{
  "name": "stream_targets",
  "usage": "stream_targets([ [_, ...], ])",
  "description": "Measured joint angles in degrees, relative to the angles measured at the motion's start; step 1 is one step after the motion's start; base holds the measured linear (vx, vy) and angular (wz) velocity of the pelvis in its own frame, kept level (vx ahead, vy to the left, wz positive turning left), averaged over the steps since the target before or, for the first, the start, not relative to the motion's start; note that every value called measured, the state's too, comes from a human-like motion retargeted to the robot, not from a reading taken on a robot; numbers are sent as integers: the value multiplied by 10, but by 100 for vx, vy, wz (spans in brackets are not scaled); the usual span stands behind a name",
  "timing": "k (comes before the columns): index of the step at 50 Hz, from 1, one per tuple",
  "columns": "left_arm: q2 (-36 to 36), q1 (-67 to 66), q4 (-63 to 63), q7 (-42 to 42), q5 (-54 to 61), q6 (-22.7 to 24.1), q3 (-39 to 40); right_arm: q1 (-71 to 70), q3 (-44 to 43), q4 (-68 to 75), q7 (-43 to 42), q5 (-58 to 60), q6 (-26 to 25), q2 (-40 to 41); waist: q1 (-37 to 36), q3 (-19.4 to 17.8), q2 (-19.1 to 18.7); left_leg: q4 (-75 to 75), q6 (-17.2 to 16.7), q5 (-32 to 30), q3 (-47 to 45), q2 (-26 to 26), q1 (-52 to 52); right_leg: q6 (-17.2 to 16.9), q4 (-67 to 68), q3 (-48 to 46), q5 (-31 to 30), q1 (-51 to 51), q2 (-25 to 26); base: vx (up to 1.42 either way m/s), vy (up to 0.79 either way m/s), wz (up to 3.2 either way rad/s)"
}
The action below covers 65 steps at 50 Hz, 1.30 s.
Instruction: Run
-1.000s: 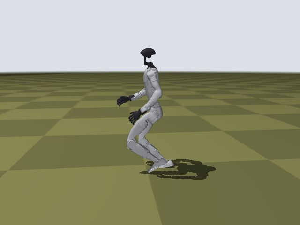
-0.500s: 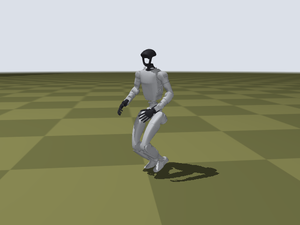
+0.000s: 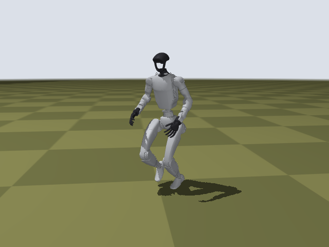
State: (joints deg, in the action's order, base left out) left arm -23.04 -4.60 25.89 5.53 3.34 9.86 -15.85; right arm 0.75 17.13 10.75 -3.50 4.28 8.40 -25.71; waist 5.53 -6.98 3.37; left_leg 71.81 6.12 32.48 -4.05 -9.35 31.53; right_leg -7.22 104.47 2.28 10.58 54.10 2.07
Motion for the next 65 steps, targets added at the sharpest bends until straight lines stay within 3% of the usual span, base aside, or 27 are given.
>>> stream_targets([
  [2, 21, -8, 12, -6, 13, 5, -1, -7, 14, 36, -4, -2, 1, 8, -2, 17, -7, 43, -43, -107, 0, 23, 47, -13, -99, 0, 5, -33, 18, 6, -4, 39],
  [5, 44, -13, 14, -24, 29, 8, 3, -30, 29, 88, -23, 2, 0, 18, -36, 34, -28, 173, -78, -198, 7, 77, 138, -5, -214, -11, 58, -85, 54, 0, 0, 0],
  [10, 61, -12, -17, -34, 50, 7, 47, -118, 23, 142, -55, 23, -16, 2, -105, 24, -29, 414, -53, -215, 15, 156, 285, 98, -252, -23, 317, -149, 69, 0, -4, -21],
  [12, 61, -10, -23, -33, 57, 5, 61, -154, 16, 154, -66, -3, -14, 7, -114, 9, -21, 419, -49, -220, 9, 156, 310, 100, -255, -18, 329, -159, 58, 0, 0, 0],
  [14, 60, -23, -30, -34, 58, 5, 62, -143, 11, 127, -65, -31, -6, 20, -119, 11, -11, 372, -54, -221, -6, 144, 290, 84, -259, -12, 280, -155, 42, 5, 5, -26],
  [18, 65, -60, -40, -28, 72, 0, 42, -62, 21, 53, -34, -56, 2, 40, -94, 27, 2, 211, -64, -191, -23, 74, 184, -1, -169, 7, 63, -89, 22, 5, 9, -22],
  [20, 59, -68, -50, -19, 84, -2, 42, -29, 21, 16, -17, -61, 2, 37, -63, 26, 6, 143, -48, -149, -22, 44, 124, -19, -69, 5, -11, -37, 12, 4, 6, -15],
  [25, -6, -25, -91, 8, 84, -2, 52, 39, -37, -50, -4, -72, -5, 23, -20, 2, 3, 57, 36, 123, -11, 25, 12, -5, 160, -16, -23, 98, 18, 2, 3, -18],
  [28, 7, 4, -109, 28, 95, 0, 58, 70, -53, -20, -7, -74, -11, 35, -13, -3, 0, 29, 40, 102, -8, 26, 2, 5, 120, -11, -14, 86, 9, 8, 5, 31],
  [32, 49, 2, -114, 18, 128, 14, 48, 81, -34, 54, -9, -97, -12, 58, 1, 25, -3, 43, -32, -92, -3, 38, 49, -5, -76, -2, -4, -6, -3, 8, -2, 86],
  [35, 65, -7, -97, -11, 138, 16, 34, 64, -17, 100, -20, -104, -10, 68, -22, 43, -19, 153, -51, -174, -8, 90, 120, 3, -192, -22, 49, -73, 8, -1, -8, 65],
  [40, 67, -28, -60, -21, 129, 7, 70, -40, -7, 116, -50, -78, -9, 35, -88, 34, -24, 387, -26, -195, 0, 192, 243, 87, -250, -46, 285, -145, 37, -7, -14, 6],
  [42, 72, -44, -35, -11, 123, 2, 96, -101, -4, 103, -65, -70, -6, 14, -100, 15, -21, 434, -27, -211, 6, 207, 287, 102, -242, -40, 334, -150, 43, -11, -15, -12],
  [44, 76, -61, -14, -5, 118, -1, 121, -150, -4, 67, -76, -73, 0, -4, -107, -2, -17, 448, -35, -226, 7, 206, 313, 102, -234, -35, 344, -150, 43, -10, -10, -19],
  [47, 75, -86, -3, -7, 112, -5, 140, -172, -11, -16, -78, -83, 9, -20, -117, -10, -9, 428, -50, -242, -2, 187, 316, 93, -241, -24, 316, -145, 37, -6, -4, -23],
  [50, 62, -100, -4, -16, 95, -6, 132, -143, -18, -82, -68, -80, 15, -22, -126, -1, -1, 380, -63, -236, -12, 157, 279, 72, -259, -15, 250, -130, 32, -2, 2, -25],
  [55, 61, -89, 26, -13, 77, -4, 81, -43, -9, -67, -48, -56, 8, 7, -107, 20, 1, 233, -71, -176, -21, 97, 166, -13, -233, 0, 28, -73, 36, 0, 1, -4],
  [57, 63, -76, 37, 1, 78, -3, 63, -14, -3, -37, -45, -50, 7, 19, -80, 16, 3, 161, -66, -153, -22, 67, 114, -27, -179, -1, -21, -44, 22, -3, 2, 13],
  [60, 49, -46, 35, 12, 73, -4, 48, 15, -6, -4, -39, -56, 2, 22, -32, 2, 10, 58, -32, -72, -27, 31, 32, -15, -68, -3, -39, 1, -20, -5, 6, 37],
  [63, 24, -2, 19, 24, 56, -5, 38, 40, -20, 17, -41, -55, -2, 27, -7, -18, 10, 15, 23, 79, -28, 14, -23, 4, 53, 2, -11, 47, -42, -6, 6, 20],
  [65, 12, 35, 8, 34, 40, -8, 31, 50, -29, 38, -41, -48, -5, 34, -4, -36, 12, -2, 43, 117, -28, 5, -42, 9, 97, 7, -3, 52, -46, -6, 3, 20],
])
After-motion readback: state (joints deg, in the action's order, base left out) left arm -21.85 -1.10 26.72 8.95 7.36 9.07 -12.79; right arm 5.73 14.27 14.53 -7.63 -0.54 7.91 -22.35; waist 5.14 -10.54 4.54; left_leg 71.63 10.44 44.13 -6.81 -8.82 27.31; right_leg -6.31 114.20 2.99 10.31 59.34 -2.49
